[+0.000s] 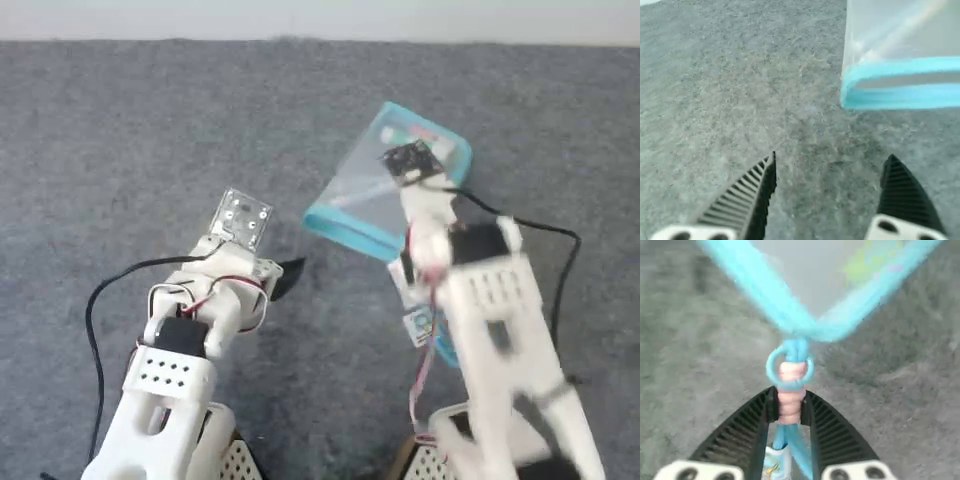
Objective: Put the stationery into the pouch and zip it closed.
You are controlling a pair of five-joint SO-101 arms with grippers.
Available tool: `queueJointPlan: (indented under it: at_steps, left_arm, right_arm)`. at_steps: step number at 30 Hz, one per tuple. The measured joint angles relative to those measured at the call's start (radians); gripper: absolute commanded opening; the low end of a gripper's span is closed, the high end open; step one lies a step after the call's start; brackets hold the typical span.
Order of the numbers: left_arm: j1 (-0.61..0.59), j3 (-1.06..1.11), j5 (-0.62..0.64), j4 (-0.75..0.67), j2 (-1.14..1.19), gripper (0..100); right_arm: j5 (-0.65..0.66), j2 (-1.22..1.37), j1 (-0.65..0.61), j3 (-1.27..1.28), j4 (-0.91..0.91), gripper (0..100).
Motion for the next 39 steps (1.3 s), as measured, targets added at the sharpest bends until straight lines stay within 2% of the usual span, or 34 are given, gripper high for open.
queueJointPlan:
  at_steps: [4,17,23,30,39]
  left_arm:
    - [0.000,0.000,0.000,0.000,0.000,32]
    - [-0.041,-0.020,0.000,0.003,0.000,32]
    - [-0.038,-0.029,0.000,0.025,-0.051,32]
    - [-0.012,-0.008,-0.002,0.043,-0.153,32]
    - [-0.008,0.005,-0.003,0.037,-0.163,32]
  right_arm:
    - [0.052,-0.110,-0.031,0.000,0.060,0.8]
    - [0.115,-0.120,-0.037,0.000,0.095,0.8]
    - [0.117,-0.120,-0.089,0.000,0.097,0.8]
    - [0.117,-0.144,-0.207,0.000,0.146,0.8]
    - [0.117,-0.216,-0.215,-0.140,0.230,0.8]
